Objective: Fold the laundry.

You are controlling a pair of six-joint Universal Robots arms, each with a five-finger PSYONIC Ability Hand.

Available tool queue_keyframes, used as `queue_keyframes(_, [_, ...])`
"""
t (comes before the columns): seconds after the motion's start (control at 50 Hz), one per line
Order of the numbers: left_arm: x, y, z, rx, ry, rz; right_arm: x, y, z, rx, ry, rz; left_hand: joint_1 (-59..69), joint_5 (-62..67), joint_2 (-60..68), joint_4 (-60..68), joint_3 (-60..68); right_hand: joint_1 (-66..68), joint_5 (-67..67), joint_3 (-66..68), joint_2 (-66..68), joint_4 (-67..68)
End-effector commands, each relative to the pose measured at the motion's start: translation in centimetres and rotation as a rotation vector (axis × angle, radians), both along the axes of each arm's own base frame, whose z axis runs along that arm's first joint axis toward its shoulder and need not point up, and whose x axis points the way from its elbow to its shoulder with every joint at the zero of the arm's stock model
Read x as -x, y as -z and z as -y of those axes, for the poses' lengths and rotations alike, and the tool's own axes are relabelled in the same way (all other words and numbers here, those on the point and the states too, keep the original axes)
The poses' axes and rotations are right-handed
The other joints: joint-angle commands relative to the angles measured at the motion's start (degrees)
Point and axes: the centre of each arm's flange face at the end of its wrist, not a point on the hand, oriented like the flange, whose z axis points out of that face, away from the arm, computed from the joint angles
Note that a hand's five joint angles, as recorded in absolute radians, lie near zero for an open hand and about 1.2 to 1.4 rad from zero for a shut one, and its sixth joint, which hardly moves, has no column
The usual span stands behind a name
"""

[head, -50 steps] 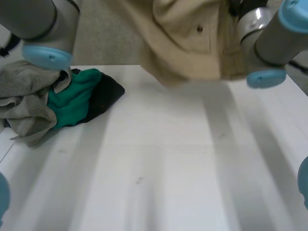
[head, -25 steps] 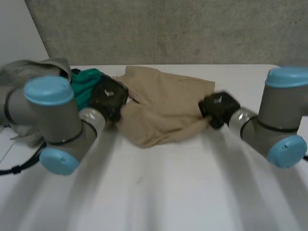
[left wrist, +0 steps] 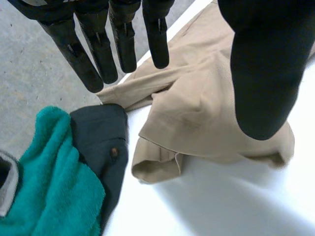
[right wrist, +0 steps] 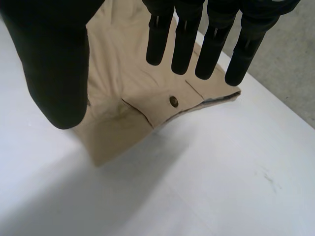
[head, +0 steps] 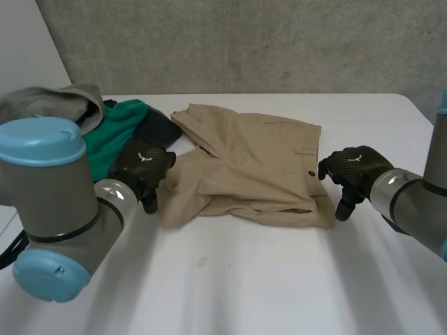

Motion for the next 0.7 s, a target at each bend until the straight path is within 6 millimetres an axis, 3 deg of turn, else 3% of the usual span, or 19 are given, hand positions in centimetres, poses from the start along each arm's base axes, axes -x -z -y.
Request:
queue_keyframes(0.02, [0.3, 1.8, -1.0, -0.077, -0.012, 0.029, -0.6, 0.7, -3.1, -0.059, -0.001, 0.000, 0.0, 1.4, 0.5, 1.1, 0.5, -2.2, -0.6, -1.9, -1.7, -1.6])
queue_keyframes(0.2, [1.6, 5.5, 1.2, -0.176, -0.035, 0.017, -2.5, 5.3, -1.8, -0.009, 0.055, -0.007, 0.3, 1.7, 0.8, 1.4, 0.9, -3.2, -1.6, -2.9, -2.7, -2.6])
queue_keyframes(0.32, [2.1, 6.5, 0.9, -0.244, -0.021, 0.021, -3.5, 7.3, -0.7, 0.052, 0.024, -0.024, 0.0, 1.4, 0.5, 1.1, 0.5, 4.4, 5.9, 4.7, 4.8, 4.9])
queue_keyframes(0.4, [2.7, 6.8, 0.8, -0.233, -0.006, 0.017, -3.9, 7.9, 0.0, 0.085, 0.008, -0.034, -1.2, 0.2, -0.7, -0.1, -0.6, 27.3, 28.9, 27.7, 27.8, 27.9])
queue_keyframes(0.42, [2.8, 7.0, 1.1, -0.222, -0.013, 0.019, -4.0, 8.1, 0.2, 0.092, 0.006, -0.035, -0.4, 1.0, 0.2, 0.7, 0.2, 49.1, 50.6, 49.4, 49.5, 49.6])
queue_keyframes(0.48, [2.9, 7.2, 1.5, -0.199, -0.028, 0.021, -4.1, 8.1, 0.3, 0.103, 0.000, -0.028, 10.8, 12.3, 11.4, 12.0, 11.4, 51.3, 52.9, 51.6, 51.8, 51.9])
queue_keyframes(0.56, [2.8, 7.4, 2.6, -0.145, -0.069, 0.029, -4.2, 7.9, 0.4, 0.106, -0.012, -0.024, 53.2, 54.6, 53.7, 54.3, 53.8, 51.3, 52.9, 51.6, 51.8, 51.9])
queue_keyframes(0.62, [2.5, 6.8, 3.4, -0.102, -0.115, 0.026, -4.0, 7.6, 0.5, 0.107, -0.012, -0.036, 55.6, 57.0, 56.2, 56.7, 56.2, 51.3, 52.9, 51.6, 51.8, 51.9])
queue_keyframes(0.7, [1.9, 4.7, 2.9, -0.073, -0.141, 0.013, -3.3, 6.6, 0.6, 0.095, -0.011, -0.064, 55.6, 57.0, 56.2, 56.7, 56.2, 51.3, 52.9, 51.6, 51.8, 51.9])
